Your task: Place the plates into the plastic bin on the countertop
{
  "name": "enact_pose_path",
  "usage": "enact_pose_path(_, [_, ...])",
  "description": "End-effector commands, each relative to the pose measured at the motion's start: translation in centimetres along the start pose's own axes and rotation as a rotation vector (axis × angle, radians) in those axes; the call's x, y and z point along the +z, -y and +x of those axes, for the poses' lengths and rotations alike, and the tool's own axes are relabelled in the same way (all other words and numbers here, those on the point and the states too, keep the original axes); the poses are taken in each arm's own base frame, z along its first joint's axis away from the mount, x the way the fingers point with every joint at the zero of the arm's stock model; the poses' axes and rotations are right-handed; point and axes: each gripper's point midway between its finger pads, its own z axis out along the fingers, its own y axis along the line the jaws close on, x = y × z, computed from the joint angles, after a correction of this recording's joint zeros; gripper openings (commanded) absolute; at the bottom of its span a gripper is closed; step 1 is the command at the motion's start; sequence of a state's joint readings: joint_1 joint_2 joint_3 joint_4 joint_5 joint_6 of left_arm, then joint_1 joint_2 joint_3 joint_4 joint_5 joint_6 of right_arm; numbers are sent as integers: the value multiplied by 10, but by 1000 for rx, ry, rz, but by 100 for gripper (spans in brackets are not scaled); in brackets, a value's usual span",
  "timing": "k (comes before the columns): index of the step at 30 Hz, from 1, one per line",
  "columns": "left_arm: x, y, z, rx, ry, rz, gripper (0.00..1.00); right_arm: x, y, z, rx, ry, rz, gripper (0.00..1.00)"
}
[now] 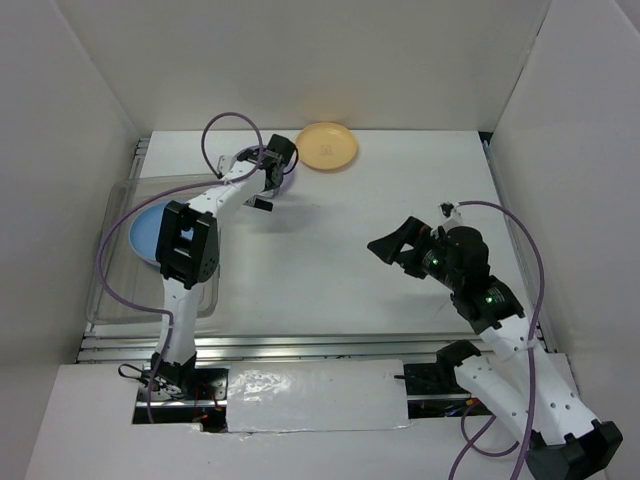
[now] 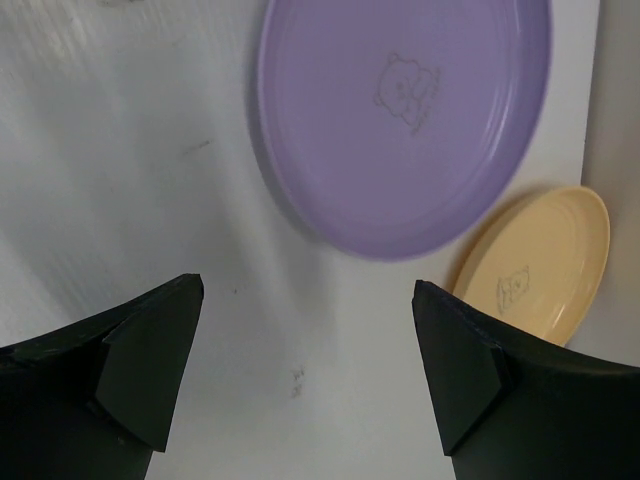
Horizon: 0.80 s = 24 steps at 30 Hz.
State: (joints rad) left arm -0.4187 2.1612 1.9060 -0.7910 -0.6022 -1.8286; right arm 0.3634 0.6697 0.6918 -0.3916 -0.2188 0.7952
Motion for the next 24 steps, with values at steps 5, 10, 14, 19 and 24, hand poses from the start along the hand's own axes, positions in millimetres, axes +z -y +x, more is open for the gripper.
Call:
enact_pose_path(5, [35,5,-10,-98,50,-17,99,-10,-6,17,-48,-50,-55,100])
enact_pose_path(10, [51,2,-10,-75,70,-49,99,-16,-8,18,-68,-50,-71,100])
enact_pose_path(14, [65,-4,-10,-64,89,-65,99,-23,-13,17,-81,-40,-89,100])
enact_pose_path(19, [75,-6,-11,-37,108,-81,94,-31,-20,13,-95,-23,-112,100])
enact_pose_path(24, [88,-16,-10,-19,110,-110,86,-36,-24,12,-104,-17,-126,100])
